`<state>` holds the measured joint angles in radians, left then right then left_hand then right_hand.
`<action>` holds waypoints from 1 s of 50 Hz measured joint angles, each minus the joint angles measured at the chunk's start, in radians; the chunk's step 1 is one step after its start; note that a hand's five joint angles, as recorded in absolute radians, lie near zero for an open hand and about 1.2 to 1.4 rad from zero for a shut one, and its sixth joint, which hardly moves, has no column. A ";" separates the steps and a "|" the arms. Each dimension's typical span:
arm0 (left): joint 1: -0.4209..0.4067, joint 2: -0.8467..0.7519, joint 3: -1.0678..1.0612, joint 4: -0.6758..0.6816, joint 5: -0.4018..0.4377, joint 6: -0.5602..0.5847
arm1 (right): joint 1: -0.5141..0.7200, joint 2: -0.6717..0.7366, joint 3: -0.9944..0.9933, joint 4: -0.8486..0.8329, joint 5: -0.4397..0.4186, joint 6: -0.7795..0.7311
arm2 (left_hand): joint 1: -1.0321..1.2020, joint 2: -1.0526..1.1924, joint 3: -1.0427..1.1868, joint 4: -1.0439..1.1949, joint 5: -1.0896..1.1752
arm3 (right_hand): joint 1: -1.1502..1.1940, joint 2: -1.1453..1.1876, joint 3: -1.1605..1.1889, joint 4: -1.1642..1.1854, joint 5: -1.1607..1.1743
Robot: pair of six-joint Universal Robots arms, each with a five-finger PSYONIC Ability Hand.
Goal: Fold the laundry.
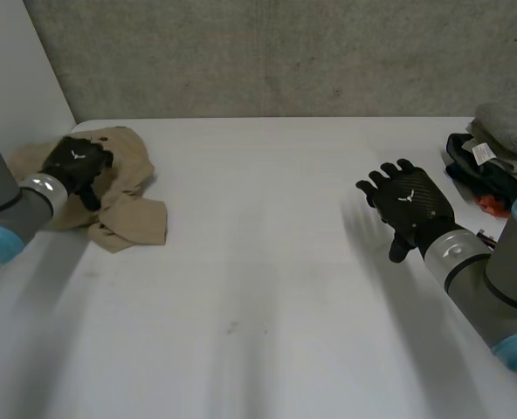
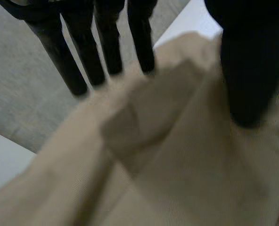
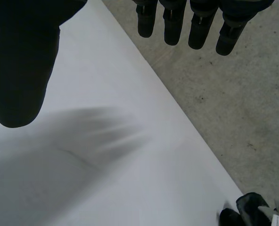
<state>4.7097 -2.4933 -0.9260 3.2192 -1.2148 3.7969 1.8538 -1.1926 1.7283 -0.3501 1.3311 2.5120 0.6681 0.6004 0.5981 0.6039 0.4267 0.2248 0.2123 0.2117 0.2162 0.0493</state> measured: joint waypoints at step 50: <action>-0.502 0.306 -0.367 0.215 -0.255 -0.613 | -0.146 -0.058 0.006 -0.032 0.033 0.144 | 0.368 0.459 0.460 0.456 0.443 | 0.000 0.000 0.000 0.000 0.000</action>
<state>4.2081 -2.1873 -1.2925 3.4342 -1.4700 3.1843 1.7082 -1.2503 1.7346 -0.3826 1.3639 2.6560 1.0358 1.0598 1.0585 1.0603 0.8697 0.2248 0.2123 0.2117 0.2160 0.0493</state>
